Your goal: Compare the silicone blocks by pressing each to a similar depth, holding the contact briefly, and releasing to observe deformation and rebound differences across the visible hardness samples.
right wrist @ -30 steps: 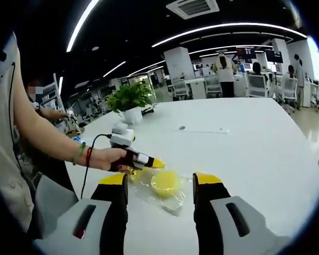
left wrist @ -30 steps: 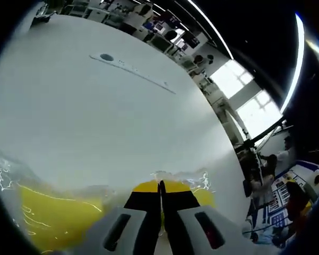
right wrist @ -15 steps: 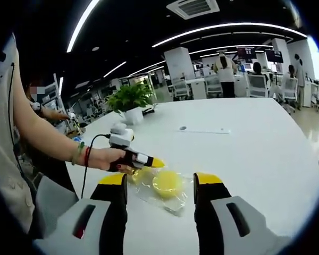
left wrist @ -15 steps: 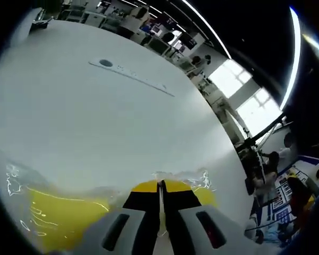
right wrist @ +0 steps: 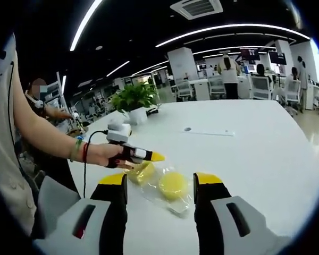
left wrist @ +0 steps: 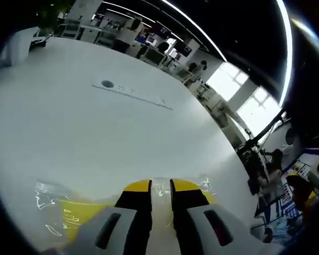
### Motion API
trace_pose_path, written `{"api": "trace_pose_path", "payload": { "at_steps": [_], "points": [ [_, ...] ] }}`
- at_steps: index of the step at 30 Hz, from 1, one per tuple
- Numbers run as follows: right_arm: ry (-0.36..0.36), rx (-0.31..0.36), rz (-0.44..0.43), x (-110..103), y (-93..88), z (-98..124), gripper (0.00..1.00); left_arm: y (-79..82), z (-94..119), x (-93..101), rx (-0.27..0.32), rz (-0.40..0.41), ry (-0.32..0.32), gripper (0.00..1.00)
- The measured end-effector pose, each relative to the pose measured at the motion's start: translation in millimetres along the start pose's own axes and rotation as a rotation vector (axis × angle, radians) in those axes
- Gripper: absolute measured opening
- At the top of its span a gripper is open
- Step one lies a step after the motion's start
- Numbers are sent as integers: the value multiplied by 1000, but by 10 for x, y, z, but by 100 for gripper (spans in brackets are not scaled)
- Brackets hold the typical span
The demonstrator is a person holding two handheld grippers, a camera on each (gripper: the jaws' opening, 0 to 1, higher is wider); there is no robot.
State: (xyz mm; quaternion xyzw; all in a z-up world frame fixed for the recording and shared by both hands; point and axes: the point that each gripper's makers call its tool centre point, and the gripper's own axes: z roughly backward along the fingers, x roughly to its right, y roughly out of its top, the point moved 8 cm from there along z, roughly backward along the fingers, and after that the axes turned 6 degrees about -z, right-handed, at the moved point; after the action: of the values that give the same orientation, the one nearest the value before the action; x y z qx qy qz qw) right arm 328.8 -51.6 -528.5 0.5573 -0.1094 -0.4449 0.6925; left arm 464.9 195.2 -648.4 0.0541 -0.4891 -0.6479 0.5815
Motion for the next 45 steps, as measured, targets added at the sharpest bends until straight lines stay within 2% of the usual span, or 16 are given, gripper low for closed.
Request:
{"api": "trace_pose_path", "payload": {
  "at_steps": [12, 23, 29, 37, 45],
  "points": [
    [19, -1, 11, -174, -2, -16, 46, 57, 385, 69, 64, -50, -20, 21],
    [47, -3, 22, -372, -8, -38, 47, 55, 879, -8, 122, -38, -15, 21],
    [58, -7, 32, -479, -11, -25, 47, 26, 1103, -53, 146, -38, 5, 26],
    [70, -11, 16, -577, -83, -19, 48, 7, 1397, 23, 175, -86, 9, 34],
    [67, 3, -12, -620, -149, -6, 49, -79, 1783, 104, 191, -177, 6, 40]
  ]
}}
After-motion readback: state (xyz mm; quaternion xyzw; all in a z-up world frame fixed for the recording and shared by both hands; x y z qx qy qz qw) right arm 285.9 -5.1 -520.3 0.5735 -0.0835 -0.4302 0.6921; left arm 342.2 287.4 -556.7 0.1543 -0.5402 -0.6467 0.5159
